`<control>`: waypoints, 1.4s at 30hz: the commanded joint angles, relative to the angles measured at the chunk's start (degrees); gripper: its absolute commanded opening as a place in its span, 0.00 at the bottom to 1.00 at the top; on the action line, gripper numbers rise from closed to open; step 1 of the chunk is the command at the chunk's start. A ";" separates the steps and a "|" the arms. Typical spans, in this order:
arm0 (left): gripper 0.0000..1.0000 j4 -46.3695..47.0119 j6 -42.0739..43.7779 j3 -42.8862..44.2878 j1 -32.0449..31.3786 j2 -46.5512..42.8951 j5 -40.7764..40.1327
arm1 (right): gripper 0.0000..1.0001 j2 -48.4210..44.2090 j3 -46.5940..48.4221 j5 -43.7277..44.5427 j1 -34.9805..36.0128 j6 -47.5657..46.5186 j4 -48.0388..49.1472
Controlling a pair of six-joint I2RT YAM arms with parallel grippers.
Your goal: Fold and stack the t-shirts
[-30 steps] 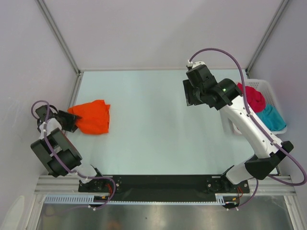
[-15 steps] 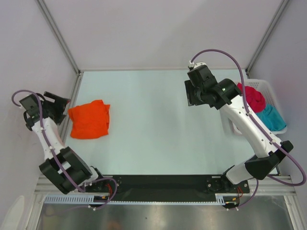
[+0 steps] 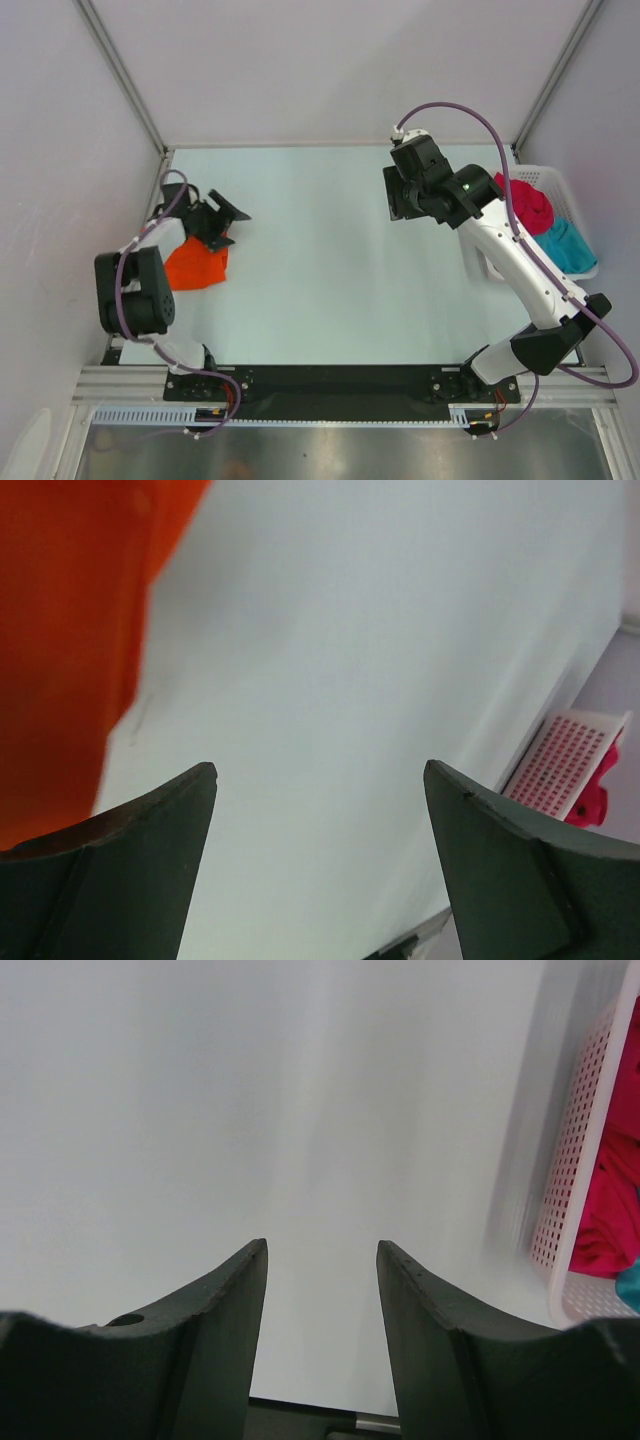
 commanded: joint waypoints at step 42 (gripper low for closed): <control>0.94 -14.89 9.24 -0.04 -2.40 -3.29 -36.87 | 0.53 -4.44 -6.21 -2.36 -3.83 -2.73 2.48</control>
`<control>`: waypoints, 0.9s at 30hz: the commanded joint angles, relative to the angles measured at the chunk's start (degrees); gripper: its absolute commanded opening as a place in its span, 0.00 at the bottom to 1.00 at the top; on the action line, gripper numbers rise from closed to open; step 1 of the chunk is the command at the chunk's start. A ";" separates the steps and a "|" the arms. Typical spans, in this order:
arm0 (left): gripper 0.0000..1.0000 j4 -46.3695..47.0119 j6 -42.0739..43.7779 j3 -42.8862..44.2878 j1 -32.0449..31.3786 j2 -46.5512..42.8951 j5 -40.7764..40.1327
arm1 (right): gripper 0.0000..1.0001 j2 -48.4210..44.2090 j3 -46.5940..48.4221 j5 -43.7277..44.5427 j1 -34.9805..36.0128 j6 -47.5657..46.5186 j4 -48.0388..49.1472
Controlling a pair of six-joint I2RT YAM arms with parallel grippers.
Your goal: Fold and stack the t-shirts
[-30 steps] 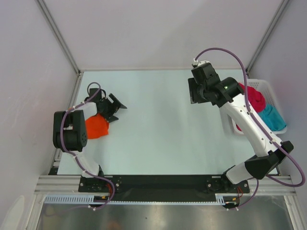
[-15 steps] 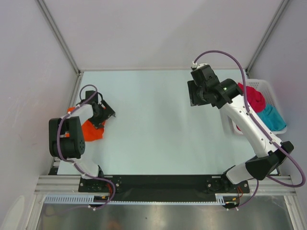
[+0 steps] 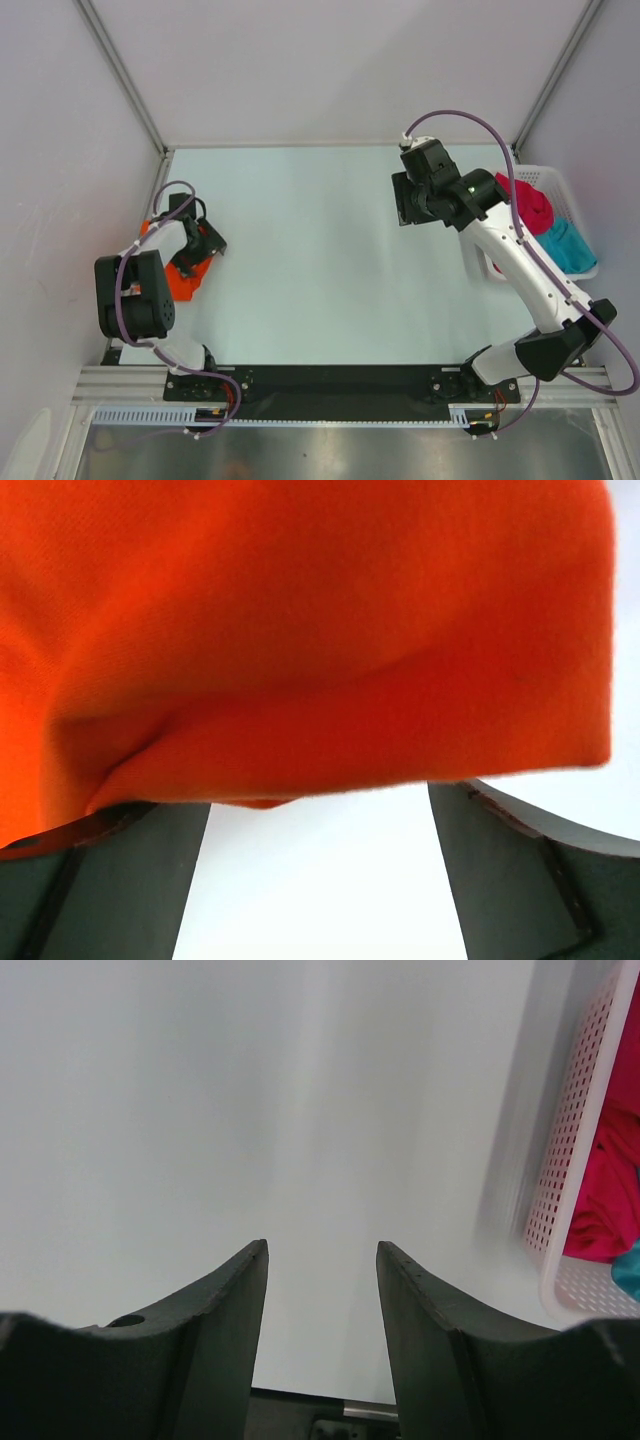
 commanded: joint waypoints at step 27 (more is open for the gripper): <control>0.94 8.47 -0.08 3.36 -4.54 -8.26 19.63 | 0.53 -3.99 -4.61 0.08 -2.78 -0.30 2.72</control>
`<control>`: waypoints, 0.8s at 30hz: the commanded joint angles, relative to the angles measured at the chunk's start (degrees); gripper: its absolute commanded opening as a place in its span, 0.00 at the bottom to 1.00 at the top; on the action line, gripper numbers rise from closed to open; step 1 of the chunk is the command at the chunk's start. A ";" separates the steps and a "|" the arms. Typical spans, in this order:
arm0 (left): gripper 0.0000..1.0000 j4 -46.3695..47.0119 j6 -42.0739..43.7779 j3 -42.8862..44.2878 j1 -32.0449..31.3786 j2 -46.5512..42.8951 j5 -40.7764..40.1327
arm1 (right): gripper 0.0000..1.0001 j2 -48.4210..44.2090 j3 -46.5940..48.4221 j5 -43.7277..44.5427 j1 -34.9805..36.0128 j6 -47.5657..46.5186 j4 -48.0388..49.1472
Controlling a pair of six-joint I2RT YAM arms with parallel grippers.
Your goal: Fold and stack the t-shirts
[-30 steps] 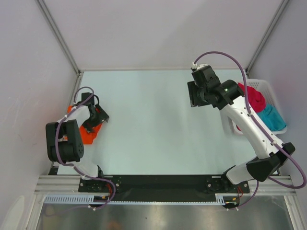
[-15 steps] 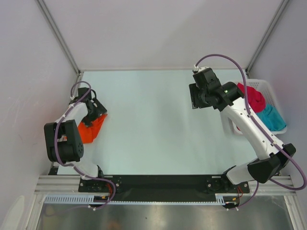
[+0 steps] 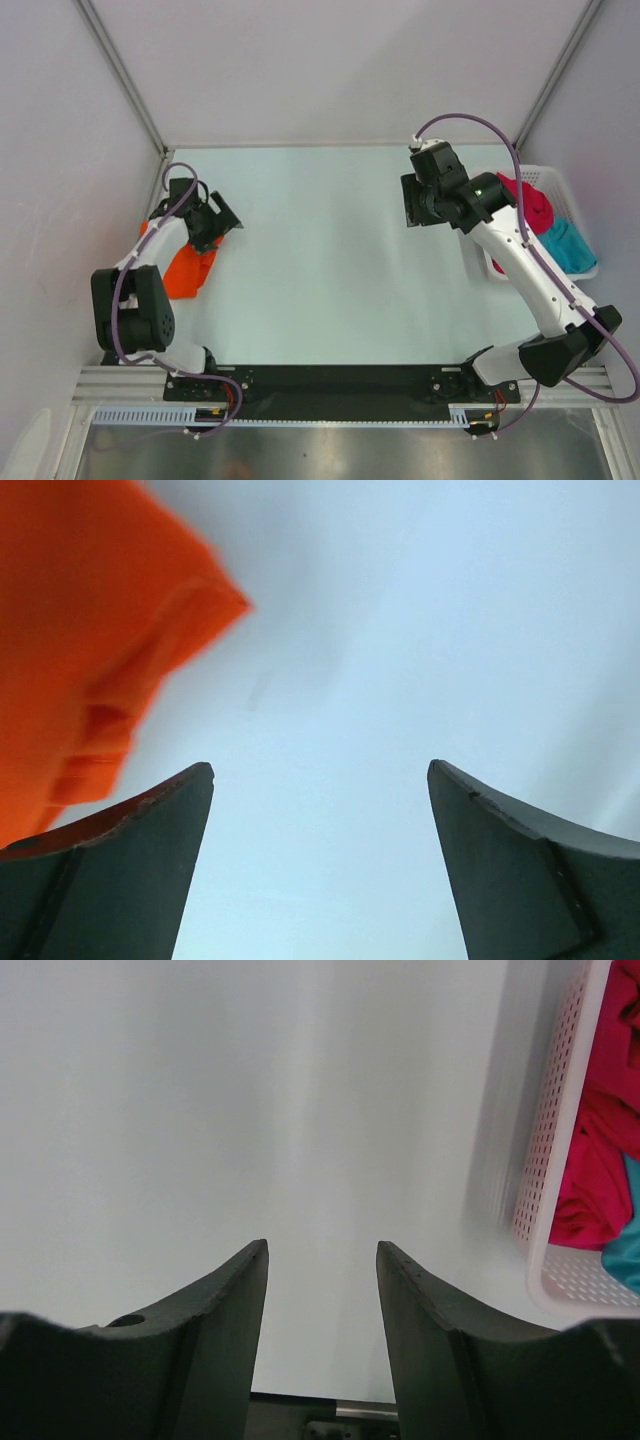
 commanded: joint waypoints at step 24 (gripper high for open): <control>0.94 0.72 2.40 5.53 -0.72 11.12 -12.19 | 0.53 1.71 -0.57 0.61 -2.86 -1.57 1.65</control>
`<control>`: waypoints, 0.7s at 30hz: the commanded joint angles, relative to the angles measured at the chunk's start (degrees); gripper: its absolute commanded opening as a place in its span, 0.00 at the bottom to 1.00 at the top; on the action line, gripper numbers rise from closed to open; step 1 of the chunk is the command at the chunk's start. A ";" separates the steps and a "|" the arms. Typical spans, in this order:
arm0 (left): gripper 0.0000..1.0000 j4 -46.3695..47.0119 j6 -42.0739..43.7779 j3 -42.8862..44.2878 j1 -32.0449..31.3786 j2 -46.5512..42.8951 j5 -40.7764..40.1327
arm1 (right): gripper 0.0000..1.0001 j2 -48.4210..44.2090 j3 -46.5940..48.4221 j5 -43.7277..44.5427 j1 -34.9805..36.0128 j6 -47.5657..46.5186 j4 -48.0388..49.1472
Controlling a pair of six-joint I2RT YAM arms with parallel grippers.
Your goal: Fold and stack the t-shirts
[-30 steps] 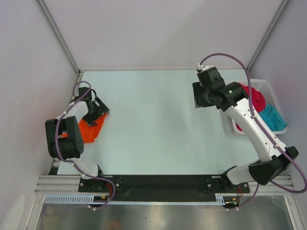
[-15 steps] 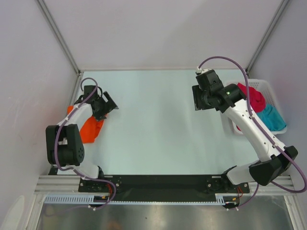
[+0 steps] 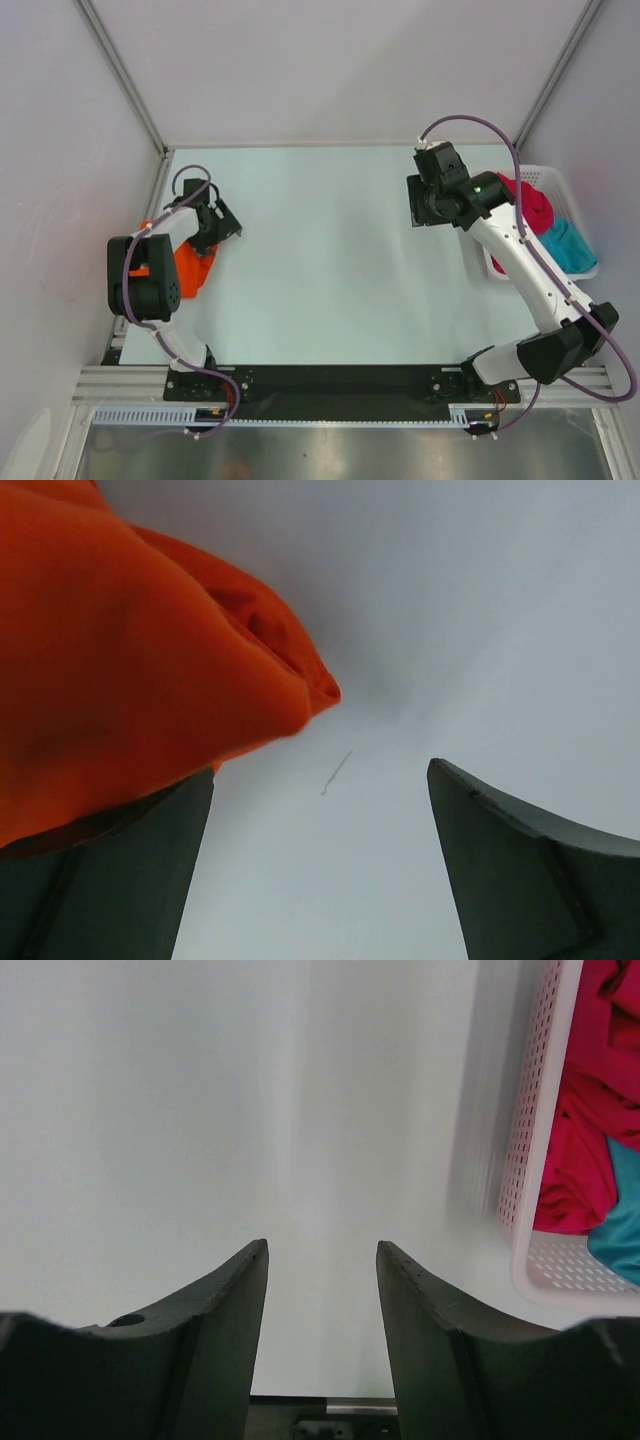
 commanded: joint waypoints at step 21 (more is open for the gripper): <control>0.94 3.07 3.25 3.07 7.73 1.14 1.50 | 0.52 6.33 6.80 -1.47 -0.08 -1.51 0.23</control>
